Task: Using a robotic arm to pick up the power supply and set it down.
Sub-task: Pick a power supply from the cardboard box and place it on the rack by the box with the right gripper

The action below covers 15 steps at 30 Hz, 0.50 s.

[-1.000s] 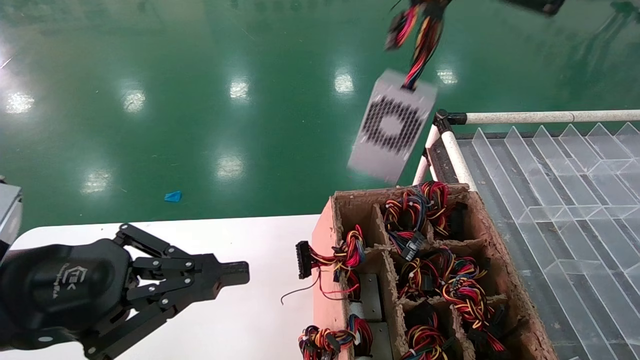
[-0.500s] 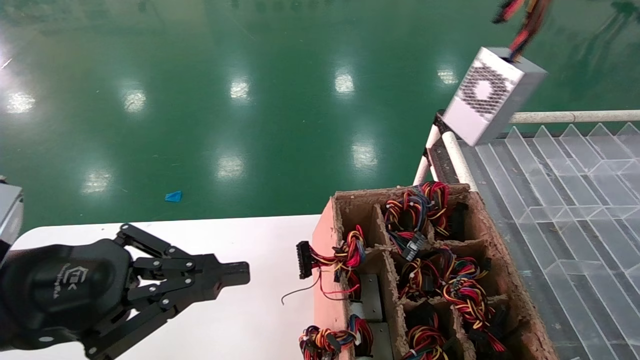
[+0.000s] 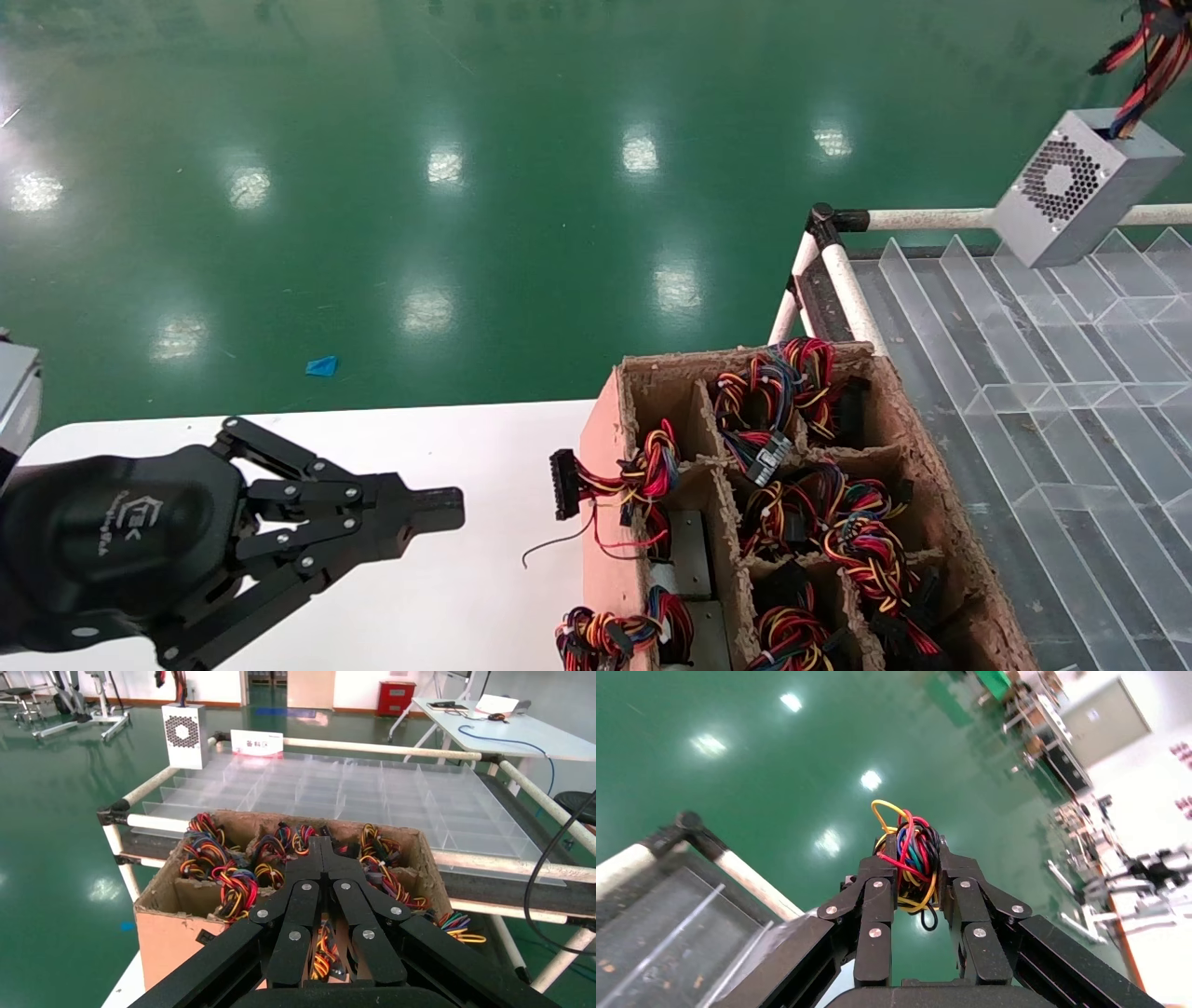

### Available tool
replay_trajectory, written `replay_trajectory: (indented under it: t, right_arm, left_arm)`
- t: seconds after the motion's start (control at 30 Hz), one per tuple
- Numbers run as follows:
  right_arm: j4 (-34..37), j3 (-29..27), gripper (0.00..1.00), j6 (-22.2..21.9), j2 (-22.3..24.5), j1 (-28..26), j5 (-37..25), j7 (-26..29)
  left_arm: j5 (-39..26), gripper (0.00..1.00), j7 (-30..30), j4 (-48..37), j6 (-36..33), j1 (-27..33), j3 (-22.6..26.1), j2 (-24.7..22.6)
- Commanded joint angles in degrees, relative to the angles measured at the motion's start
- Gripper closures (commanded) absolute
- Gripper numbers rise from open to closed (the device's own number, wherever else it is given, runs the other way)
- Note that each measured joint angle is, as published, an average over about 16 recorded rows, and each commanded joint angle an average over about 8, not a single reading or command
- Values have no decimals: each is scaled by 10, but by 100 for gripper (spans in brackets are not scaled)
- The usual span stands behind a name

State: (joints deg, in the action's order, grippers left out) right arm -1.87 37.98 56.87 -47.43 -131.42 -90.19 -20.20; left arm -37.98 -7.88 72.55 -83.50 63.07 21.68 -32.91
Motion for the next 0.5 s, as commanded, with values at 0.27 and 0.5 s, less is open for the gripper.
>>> replay_trajectory:
  t: [0.27,0.5]
  right_arm:
    - [17,-7,100,-47,-12,28,10,-7]
    - [21,-15,100,-51,-27,46,21,-6]
  left_arm:
    - [0,100,0,0,0,0,0,0]
    - [0,100,0,0,0,0,0,0]
